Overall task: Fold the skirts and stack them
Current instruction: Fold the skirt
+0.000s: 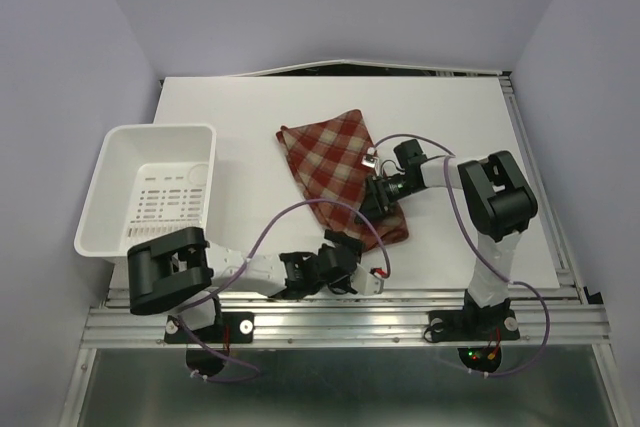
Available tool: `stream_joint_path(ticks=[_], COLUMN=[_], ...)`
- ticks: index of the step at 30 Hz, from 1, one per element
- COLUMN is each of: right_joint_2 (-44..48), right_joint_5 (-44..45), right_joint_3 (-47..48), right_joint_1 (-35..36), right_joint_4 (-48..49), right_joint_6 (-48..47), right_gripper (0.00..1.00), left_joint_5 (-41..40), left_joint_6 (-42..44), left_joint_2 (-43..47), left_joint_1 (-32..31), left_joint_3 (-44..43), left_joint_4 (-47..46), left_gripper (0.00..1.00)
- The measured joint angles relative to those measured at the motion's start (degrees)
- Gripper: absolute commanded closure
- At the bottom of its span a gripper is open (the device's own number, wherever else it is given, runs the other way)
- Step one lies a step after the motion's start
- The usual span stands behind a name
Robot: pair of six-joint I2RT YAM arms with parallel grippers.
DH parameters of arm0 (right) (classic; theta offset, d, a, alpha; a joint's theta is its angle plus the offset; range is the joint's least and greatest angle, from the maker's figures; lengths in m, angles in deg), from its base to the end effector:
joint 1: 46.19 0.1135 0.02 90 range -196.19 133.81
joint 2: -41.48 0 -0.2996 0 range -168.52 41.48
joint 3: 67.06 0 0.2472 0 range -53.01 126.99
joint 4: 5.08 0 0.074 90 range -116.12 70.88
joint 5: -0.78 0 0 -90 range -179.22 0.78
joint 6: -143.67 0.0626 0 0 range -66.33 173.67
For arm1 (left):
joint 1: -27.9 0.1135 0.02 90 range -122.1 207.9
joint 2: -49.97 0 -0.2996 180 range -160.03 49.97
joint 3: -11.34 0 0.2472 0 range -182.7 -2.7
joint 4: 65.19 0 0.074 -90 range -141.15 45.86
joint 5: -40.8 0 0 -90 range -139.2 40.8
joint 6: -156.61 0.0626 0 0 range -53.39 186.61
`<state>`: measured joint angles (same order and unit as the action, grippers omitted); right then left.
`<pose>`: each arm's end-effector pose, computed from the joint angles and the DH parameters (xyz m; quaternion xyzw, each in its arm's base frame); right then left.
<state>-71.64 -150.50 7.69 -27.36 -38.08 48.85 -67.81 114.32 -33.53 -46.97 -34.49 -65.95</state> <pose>0.3275 0.1697 0.1370 -0.2547 0.8141 0.5162 0.0769 0.0945 -0.2731 0.1800 0.7396 0.4875 0.0370 0.4627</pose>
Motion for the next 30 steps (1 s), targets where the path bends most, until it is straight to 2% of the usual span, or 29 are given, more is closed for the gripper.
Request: stream_joint_path(ticks=[5,8,10,14,16,18,20,22,27,30], right_joint_2=[-0.92,-0.98,-1.36,-2.10,-2.10,-2.10,-2.10,-2.10,-0.42,-0.11], right_joint_5=[-0.83,-0.81,-1.05,-1.66,-1.68,-1.68,-1.70,-1.84,-0.04,3.72], right_joint_3=[0.46,0.61,0.90,1.60,1.60,1.60,1.60,1.62,3.04,8.87], right_joint_1=[0.00,0.00,0.00,0.02,0.02,0.02,0.04,0.13,0.72,0.26], right_joint_4=[0.26,0.17,-0.04,-0.44,-0.46,-0.44,-0.44,-0.48,-3.45,-6.27], right_joint_6=[1.42,1.51,1.64,1.90,1.95,2.08,2.14,2.16,1.75,1.09], right_gripper=[0.43,0.43,0.44,0.44,0.44,0.44,0.41,0.35,0.17,0.13], left_joint_5=[-2.82,-4.87,-6.12,-7.76,-8.66,-9.11,-9.44,-9.53,-6.56,-2.03], left_joint_6=[0.26,-0.17,-0.44,-1.68,-2.29,-3.23,-4.02,-5.16,-8.79,-11.39], left_joint_2=[-8.07,-12.87,-15.32,-19.30,-20.28,-21.05,-21.57,-21.68,-19.30,-15.02], left_joint_1=[-1.20,-1.55,-1.62,-1.64,-1.75,-1.97,-2.21,-2.27,-1.92,-1.16], left_joint_3=[-5.16,-9.18,-11.28,-14.19,-14.67,-14.80,-14.97,-15.15,-15.23,-15.21], left_joint_4=[-5.79,-7.58,-8.44,-9.31,-9.40,-8.72,-8.04,-7.15,-2.69,2.93], left_gripper=[0.14,0.16,0.22,0.47,0.55,0.70,0.91,0.98,1.00,1.00])
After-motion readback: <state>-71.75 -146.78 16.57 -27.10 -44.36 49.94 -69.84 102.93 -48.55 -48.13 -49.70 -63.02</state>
